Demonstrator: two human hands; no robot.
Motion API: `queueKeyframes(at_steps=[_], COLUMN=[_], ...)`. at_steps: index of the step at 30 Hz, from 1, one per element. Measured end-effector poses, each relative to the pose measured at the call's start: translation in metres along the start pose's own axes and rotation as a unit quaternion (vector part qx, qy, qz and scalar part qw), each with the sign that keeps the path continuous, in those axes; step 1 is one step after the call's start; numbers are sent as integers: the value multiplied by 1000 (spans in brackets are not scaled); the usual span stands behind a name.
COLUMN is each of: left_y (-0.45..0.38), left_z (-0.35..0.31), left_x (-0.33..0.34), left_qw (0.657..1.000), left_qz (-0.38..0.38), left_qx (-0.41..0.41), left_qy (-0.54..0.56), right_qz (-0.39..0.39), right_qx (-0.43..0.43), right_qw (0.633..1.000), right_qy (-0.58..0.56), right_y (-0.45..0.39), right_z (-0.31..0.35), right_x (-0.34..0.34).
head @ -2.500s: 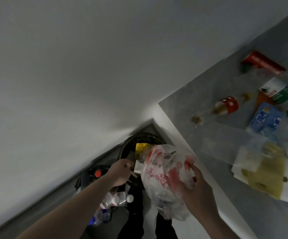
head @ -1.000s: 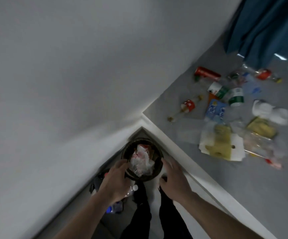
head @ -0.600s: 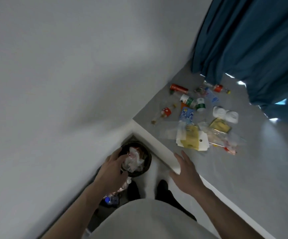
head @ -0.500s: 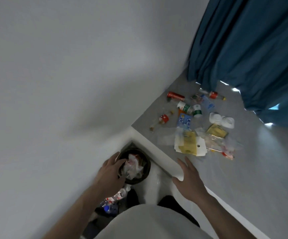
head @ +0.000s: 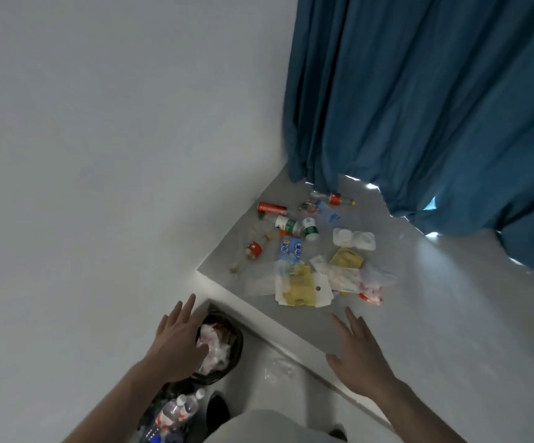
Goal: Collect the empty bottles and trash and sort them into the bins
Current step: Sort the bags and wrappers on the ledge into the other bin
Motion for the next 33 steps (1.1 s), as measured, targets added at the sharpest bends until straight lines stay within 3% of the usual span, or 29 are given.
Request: queueKeyframes(at_steps=[9,14,24,33], left_y=[-7,3,-17,-113], left_z=[-163,-222,-247,-273], left_x=[10,22,36,50], left_qw=[999,999,1000,999], left_qz=[-33,-49,-21,37], left_qx=[-3,-3,-3,-9], left_qy=[0,20,-2,37], right_qz=[-2,7,-1,11], right_qx=[-13,-34,-48,-19], right_qw=[999,998,998,998], right_qy=[45,49,38,61], right_y=[12,7,-15,-71], right_z=[-152,-195,-221,-244], right_x=[-53,-74,-103,-103])
Point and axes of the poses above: each hand's wrist, its own y-axis away from the middle knuckle, its own x-axis out of the palm, z = x × y, the point moved 4 cm from there along -y, towards the middle knuckle, and after that the axes turned 5 degrees about -z, right-handed, at the moved point
